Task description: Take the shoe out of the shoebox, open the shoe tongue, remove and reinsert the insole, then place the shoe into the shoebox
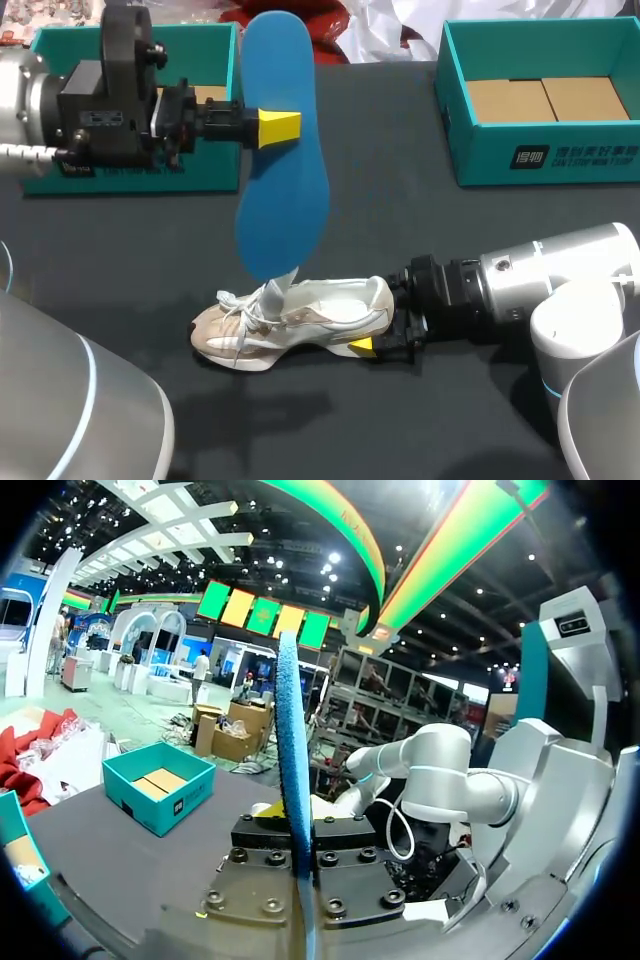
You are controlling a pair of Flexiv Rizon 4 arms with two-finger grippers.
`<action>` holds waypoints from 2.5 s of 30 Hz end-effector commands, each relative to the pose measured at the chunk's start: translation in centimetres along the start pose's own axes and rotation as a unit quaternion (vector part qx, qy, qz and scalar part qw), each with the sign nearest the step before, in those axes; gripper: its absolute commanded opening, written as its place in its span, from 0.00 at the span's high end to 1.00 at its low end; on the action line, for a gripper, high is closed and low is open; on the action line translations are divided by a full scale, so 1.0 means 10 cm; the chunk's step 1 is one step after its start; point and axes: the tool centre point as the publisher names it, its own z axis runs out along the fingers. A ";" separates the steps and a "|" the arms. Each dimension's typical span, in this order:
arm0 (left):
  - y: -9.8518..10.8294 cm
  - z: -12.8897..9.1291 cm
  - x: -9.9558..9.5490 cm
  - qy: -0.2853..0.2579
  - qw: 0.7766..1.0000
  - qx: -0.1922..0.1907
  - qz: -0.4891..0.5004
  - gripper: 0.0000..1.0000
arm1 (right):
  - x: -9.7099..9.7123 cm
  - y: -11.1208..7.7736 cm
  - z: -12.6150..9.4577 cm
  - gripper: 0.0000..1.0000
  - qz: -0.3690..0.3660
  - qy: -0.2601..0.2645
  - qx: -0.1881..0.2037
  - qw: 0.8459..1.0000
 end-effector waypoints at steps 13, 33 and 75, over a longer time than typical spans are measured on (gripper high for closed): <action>0.00 0.00 0.00 0.000 1.000 0.000 0.000 1.00 | 0.02 0.00 0.03 1.00 0.001 0.005 0.007 1.000; 0.00 0.00 0.00 0.000 1.000 0.000 0.000 1.00 | 0.06 -0.03 -0.13 0.00 0.022 0.012 0.060 0.998; 0.00 0.00 0.00 0.000 1.000 0.000 0.000 1.00 | 0.24 0.53 -0.81 0.00 0.143 -0.041 0.357 0.922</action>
